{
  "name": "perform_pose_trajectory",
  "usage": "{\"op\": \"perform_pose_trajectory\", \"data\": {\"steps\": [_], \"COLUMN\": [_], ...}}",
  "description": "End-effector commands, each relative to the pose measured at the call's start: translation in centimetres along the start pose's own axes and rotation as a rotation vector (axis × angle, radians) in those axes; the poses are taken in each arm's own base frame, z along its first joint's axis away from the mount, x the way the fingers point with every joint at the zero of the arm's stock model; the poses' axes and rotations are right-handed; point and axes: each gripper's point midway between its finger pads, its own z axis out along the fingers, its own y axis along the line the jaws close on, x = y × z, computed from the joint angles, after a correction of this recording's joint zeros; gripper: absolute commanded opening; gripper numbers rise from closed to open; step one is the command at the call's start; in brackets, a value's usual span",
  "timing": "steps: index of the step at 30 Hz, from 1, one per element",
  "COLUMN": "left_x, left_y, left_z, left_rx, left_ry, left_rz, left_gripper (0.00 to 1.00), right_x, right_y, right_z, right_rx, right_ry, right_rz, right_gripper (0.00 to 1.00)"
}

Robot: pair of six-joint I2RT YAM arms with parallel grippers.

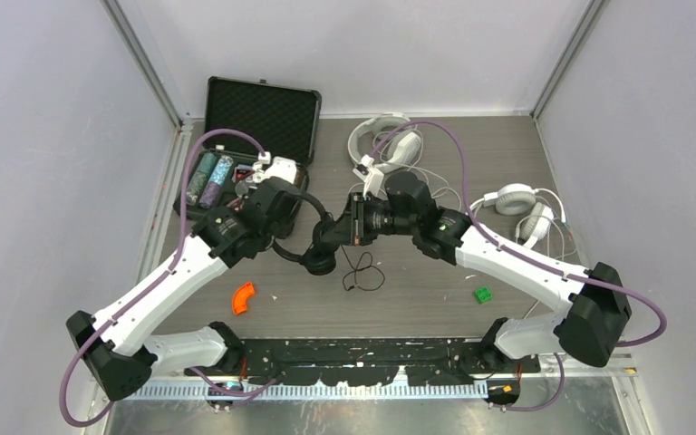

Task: Wrap the headphones
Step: Wrap the headphones cable around the headphones.

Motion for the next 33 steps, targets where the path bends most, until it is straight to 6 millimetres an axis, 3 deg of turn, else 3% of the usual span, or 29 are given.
{"op": "perform_pose_trajectory", "data": {"steps": [1,7,11,17,22,26,33], "left_x": [-4.0,-4.6,-4.8,-5.0,-5.4,-5.8,-5.9], "left_y": [-2.2,-2.7,-2.4,-1.1,-1.5,-2.0,-1.4], "left_z": [-0.2,-0.3,-0.5,-1.0,-1.8,-2.2,-1.6], "left_rx": [0.066,0.075,0.073,0.039,0.082,0.108,0.047], "left_ry": [-0.116,-0.109,-0.122,-0.160,-0.165,-0.160,-0.159], "left_rz": [-0.227,-0.272,-0.275,-0.231,-0.321,-0.398,-0.439], "left_gripper": [0.00,0.00,0.00,0.00,0.00,0.00,0.00], "right_x": [-1.9,-1.8,-1.9,-2.9,-3.0,-2.7,-3.0], "right_y": [2.3,1.5,1.0,1.3,2.5,1.8,0.5], "right_z": [0.4,0.0,-0.6,-2.6,-2.1,-1.7,-1.7], "right_rx": [-0.054,-0.004,0.037,0.079,-0.004,0.003,0.059], "right_ry": [-0.081,-0.086,-0.100,-0.155,-0.163,-0.166,-0.200], "right_rz": [-0.069,-0.076,-0.089,-0.114,-0.099,-0.118,-0.171], "right_gripper": [0.19,0.18,0.06,0.02,0.10,0.17,0.18]}}
